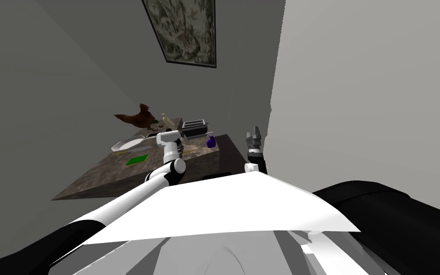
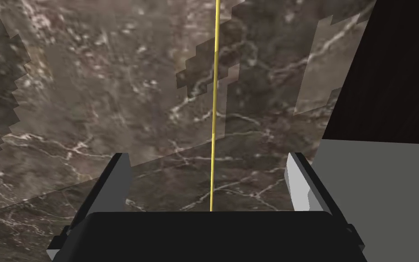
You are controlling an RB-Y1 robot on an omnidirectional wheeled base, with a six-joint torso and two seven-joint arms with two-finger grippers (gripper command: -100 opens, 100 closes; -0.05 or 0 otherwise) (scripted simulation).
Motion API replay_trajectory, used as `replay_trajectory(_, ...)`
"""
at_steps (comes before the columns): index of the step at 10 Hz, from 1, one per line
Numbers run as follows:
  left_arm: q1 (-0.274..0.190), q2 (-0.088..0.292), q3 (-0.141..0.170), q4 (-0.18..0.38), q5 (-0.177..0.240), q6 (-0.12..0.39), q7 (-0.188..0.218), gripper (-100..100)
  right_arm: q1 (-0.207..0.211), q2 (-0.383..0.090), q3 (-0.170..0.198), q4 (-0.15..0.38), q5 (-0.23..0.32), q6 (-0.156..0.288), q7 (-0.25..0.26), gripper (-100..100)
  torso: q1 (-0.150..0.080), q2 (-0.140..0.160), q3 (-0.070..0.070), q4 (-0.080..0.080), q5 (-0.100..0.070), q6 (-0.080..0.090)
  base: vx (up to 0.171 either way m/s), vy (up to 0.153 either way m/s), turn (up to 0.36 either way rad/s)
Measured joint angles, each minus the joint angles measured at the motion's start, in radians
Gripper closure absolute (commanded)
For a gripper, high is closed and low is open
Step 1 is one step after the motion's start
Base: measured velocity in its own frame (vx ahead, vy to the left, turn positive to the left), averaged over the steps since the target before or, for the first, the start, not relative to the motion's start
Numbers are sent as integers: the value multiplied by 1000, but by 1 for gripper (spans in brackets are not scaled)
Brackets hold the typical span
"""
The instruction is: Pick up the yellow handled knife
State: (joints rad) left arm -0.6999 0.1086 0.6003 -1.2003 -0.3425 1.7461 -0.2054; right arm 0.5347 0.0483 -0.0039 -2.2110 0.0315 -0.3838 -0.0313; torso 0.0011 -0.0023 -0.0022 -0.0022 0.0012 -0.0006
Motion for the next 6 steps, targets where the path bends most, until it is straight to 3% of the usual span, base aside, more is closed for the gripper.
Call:
replay_trajectory(1,0,0,0,0,0,0,0,-100,0,0,0,0,0,0,0,0,0,0,0,0,0,0,2,2,20)
replay_trajectory(4,22,-3,-9,28,13,-50,10,-100,0,0,0,0,0,0,0,0,1,-1,-1,0,0,0,3,3,15)
replay_trajectory(5,22,-3,-10,29,14,-53,11,100,0,0,0,0,0,0,0,0,1,-1,0,0,0,0,0,0,0)
replay_trajectory(6,22,-3,-10,29,13,-53,11,100,0,0,0,0,0,0,0,0,1,-1,0,0,0,0,0,0,0)
